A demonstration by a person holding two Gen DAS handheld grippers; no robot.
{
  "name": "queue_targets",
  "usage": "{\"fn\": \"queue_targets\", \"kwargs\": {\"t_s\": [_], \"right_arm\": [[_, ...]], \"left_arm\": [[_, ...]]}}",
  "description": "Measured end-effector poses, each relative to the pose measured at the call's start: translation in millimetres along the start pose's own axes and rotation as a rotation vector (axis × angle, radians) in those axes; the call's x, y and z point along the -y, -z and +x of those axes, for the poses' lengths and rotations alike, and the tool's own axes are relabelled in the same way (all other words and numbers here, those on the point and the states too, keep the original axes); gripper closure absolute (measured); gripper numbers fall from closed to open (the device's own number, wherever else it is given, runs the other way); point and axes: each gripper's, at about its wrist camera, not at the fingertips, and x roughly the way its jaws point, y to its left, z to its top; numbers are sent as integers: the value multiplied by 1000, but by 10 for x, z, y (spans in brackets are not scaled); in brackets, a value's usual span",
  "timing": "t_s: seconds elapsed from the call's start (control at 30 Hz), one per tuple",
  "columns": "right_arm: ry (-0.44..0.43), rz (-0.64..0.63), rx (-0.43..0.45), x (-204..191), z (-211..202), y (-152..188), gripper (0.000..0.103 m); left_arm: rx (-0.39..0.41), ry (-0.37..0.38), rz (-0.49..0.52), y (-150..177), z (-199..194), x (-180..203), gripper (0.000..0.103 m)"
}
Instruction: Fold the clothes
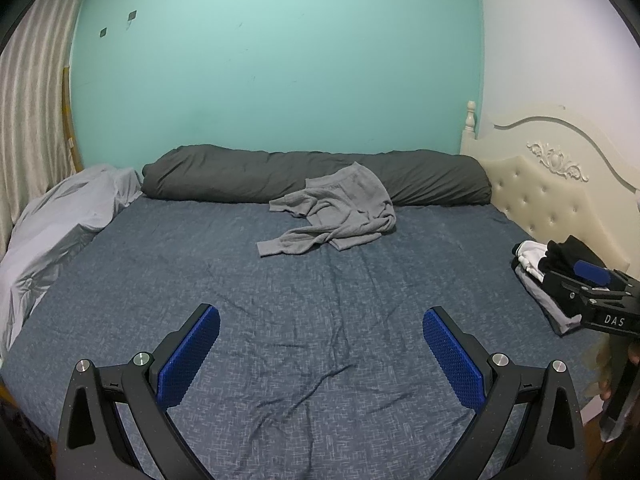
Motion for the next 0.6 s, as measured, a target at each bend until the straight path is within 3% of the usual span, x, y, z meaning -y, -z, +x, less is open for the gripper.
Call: {"fn": "queue_targets", "kwargs": {"t_s": [0.6], "right_arm": [[-12, -15, 13, -11, 26, -2, 0]], "left_arm": [[-5, 2, -3, -43, -21, -15, 0]]}}
